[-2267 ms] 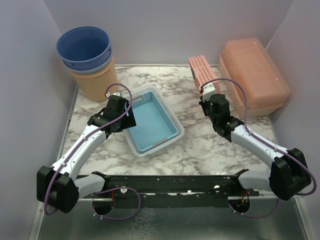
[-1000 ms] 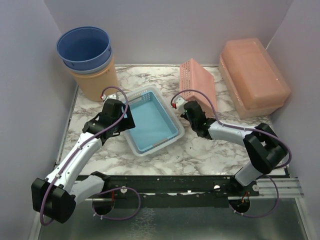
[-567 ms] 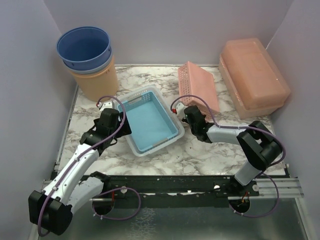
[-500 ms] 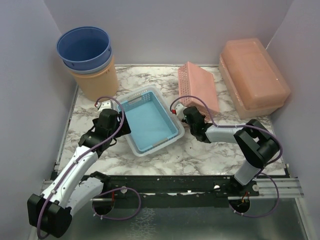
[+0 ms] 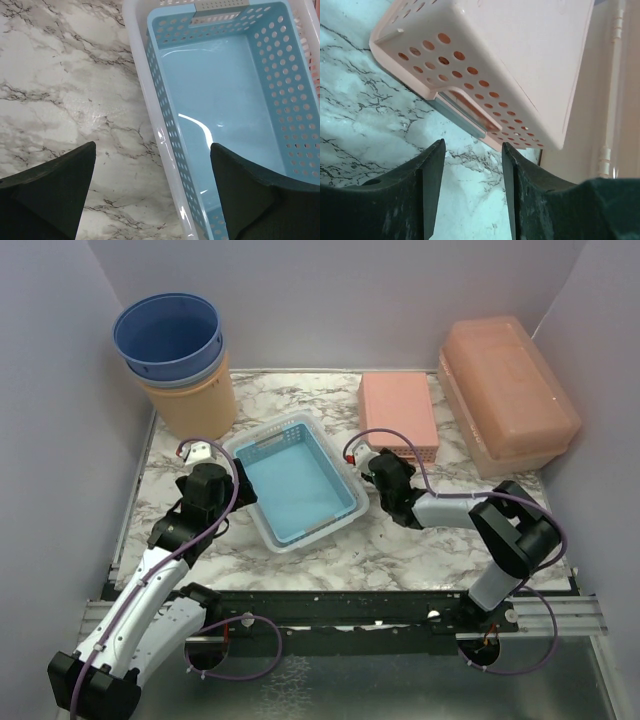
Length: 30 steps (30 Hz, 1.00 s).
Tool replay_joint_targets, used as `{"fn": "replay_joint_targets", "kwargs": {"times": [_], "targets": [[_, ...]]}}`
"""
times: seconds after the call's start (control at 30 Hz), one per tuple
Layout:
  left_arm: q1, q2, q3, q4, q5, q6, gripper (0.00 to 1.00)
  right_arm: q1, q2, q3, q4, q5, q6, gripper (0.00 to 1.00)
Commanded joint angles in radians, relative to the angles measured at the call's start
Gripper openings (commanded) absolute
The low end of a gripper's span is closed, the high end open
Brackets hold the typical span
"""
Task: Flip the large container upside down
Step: Turn the container upside down at the center of the board, then move the container to the center of the board.
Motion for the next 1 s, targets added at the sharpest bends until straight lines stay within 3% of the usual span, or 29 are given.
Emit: {"fn": "replay_joint_targets", "kwargs": {"times": [0.0,0.1,0.27,0.47,0.67,0.97], "targets": [[0.007,-0.01,-0.009,0.013,-0.033,-0.006,0.97,0.021,-0.045,-0.039,0.1,0.078,-0.002,0.52],[0.007,-0.009,-0.008,0.013,-0.039,-0.003,0.97,0.026,-0.072,-0.028,0.044,0.071,0.044,0.53],[0.007,-0.012,-0.009,0.011,-0.046,-0.001,0.98,0.026,-0.19,0.018,-0.07,0.059,0.275,0.55],[0.007,-0.009,-0.011,0.011,-0.05,0.0,0.98,0.019,-0.225,0.182,-0.181,0.02,0.499,0.77],[0.007,0.014,-0.007,0.01,-0.056,0.005,0.98,-0.014,0.088,0.653,-0.587,0.018,0.692,0.84],[0.007,0.014,-0.007,0.005,-0.066,0.004,0.98,-0.065,0.568,1.219,-0.846,0.126,0.741,0.92]]}}
